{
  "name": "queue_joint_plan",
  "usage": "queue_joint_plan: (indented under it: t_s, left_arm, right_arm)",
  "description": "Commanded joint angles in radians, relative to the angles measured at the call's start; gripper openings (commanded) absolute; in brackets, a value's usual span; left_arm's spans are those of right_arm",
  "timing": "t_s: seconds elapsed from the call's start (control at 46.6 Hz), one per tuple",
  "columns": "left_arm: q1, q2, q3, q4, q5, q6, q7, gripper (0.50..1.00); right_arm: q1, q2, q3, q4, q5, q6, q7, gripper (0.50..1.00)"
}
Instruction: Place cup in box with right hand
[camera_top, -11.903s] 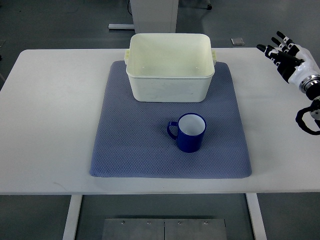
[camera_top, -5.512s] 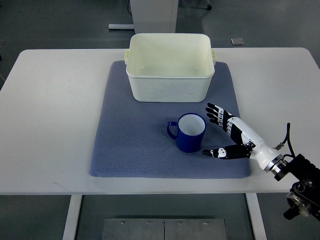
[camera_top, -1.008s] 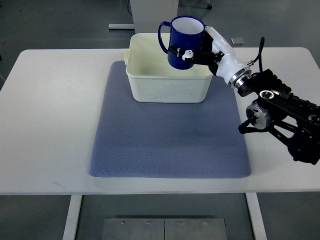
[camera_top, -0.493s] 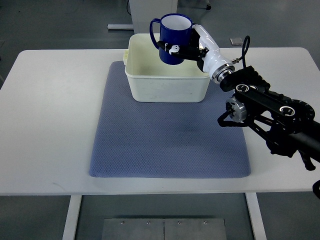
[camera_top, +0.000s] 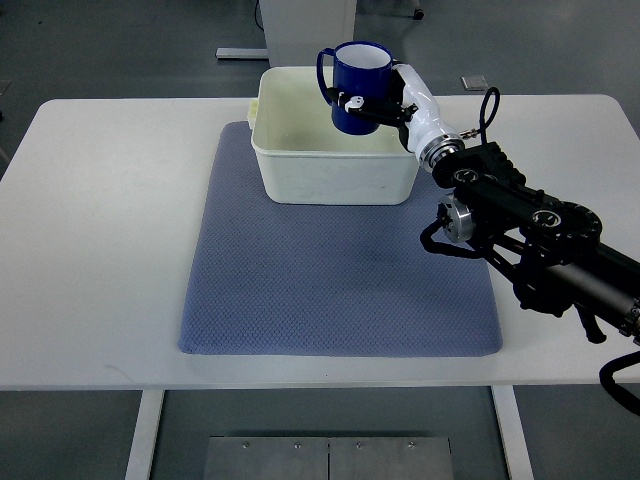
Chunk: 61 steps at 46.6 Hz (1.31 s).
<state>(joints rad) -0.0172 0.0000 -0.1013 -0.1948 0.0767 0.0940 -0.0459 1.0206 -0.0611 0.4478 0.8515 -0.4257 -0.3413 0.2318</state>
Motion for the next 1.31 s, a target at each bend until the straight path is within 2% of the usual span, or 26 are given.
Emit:
queue_joint_plan:
  t_s: [0.0,0.343,0.493,0.579,0.622,0.686,0.772,0.901,1.287]
  left_arm:
    - [0.000,0.000,0.000,0.000,0.000,0.000,0.000,1.000]
    - [0.000,0.000,0.000,0.000,0.000,0.000,0.000,1.000]
    - [0.000,0.000,0.000,0.000,0.000,0.001,0.000,1.000]
    - [0.000,0.000,0.000,0.000,0.000,0.000,0.000,1.000]
    - [0.000,0.000,0.000,0.000,0.000,0.000,0.000,1.000]
    - [0.000,0.000,0.000,0.000,0.000,0.000,0.000,1.000]
    - [0.000,0.000,0.000,0.000,0.000,0.000,0.000,1.000]
    - [0.000,0.000,0.000,0.000,0.000,0.000,0.000,1.000]
    - [0.000,0.000,0.000,0.000,0.000,0.000,0.000,1.000]
  right_arm:
    - [0.003,0.007,0.000,-0.025,0.007,-0.014,0.000,0.500]
    - [0.003,0.009,0.000,-0.042,0.010,-0.024,0.000,0.500]
    - [0.004,0.009,0.000,-0.040,0.009,-0.024,0.000,0.541]
    - [0.004,0.009,0.000,-0.040,0.009,-0.022,0.000,0.587]
    - [0.004,0.009,0.000,-0.040,0.009,-0.022,0.000,0.658]
    - [0.003,0.009,0.000,-0.038,0.010,-0.022,-0.002,0.796]
    - [0.001,0.009,0.000,-0.038,0.010,-0.021,-0.008,0.891]
    - [0.001,0.009,0.000,-0.038,0.010,-0.021,-0.019,0.933]
    - [0.004,0.004,0.005,-0.037,0.012,-0.021,-0.019,0.970]
